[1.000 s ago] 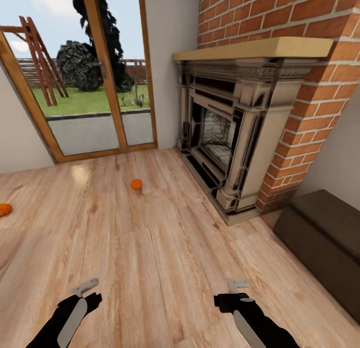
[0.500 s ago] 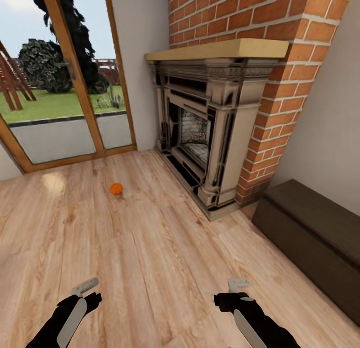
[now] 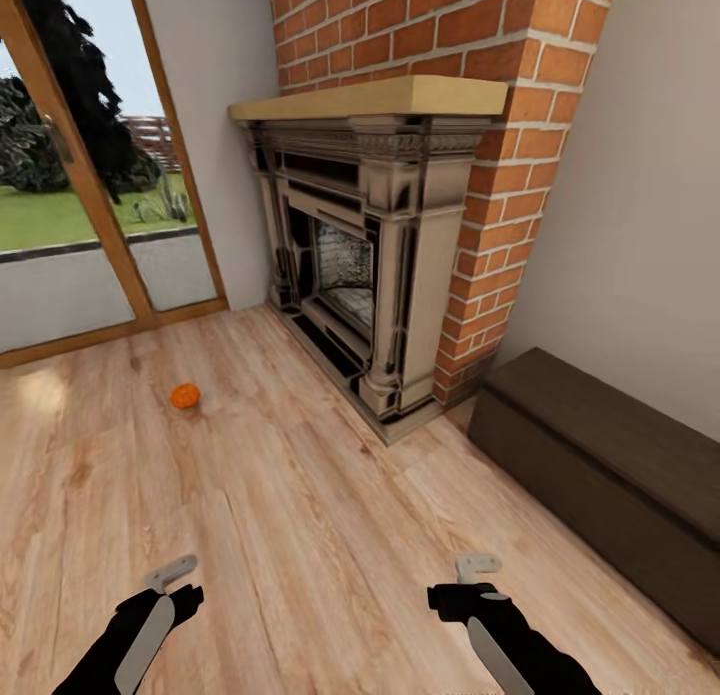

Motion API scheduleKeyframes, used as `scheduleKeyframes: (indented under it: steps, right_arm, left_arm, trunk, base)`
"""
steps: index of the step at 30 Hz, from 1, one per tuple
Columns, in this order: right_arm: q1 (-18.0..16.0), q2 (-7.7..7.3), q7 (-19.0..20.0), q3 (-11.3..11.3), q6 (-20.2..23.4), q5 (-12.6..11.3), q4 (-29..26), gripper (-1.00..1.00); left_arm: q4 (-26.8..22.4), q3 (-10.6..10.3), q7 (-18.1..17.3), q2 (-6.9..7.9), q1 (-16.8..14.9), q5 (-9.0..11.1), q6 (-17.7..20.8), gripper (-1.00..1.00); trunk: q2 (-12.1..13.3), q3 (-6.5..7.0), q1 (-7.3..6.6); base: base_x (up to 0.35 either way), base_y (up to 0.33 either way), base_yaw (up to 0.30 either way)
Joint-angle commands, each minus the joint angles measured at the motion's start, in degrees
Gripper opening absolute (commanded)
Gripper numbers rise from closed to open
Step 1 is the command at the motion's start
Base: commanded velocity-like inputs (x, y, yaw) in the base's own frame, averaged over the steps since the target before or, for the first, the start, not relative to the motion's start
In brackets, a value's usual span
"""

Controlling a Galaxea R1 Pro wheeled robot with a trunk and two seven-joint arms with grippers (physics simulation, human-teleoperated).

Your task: Place each of the two pumpkins and all three candles from the living room inside a cabinet in the living room (use any cabinet), then make sure every cabinet is closed, and position the cauldron so it is next to a table in the living room.

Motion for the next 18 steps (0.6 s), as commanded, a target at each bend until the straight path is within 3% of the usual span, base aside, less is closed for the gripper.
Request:
scheduleKeyframes:
  steps: [1, 18]
  right_arm:
    - [-0.1, -0.07, -0.6, 0.3, 0.1, -0.6, 0.0, 1.00]
    - [-0.1, -0.03, -0.4, 0.3, 0.1, -0.8, 0.4, 1.00]
  left_arm:
    - [-0.1, 0.0, 0.4, 0.02, 0.0, 0.7, 0.2, 1.00]
    - [-0.1, 0.0, 0.4, 0.03, 0.0, 0.8, 0.2, 1.00]
  trunk:
    - [0.0, -0.05, 0.00]
    - [0.0, -0.05, 0.00]
  base:
    - [0.016, 0.000, -0.276]
    - [0.002, 0.000, -0.276]
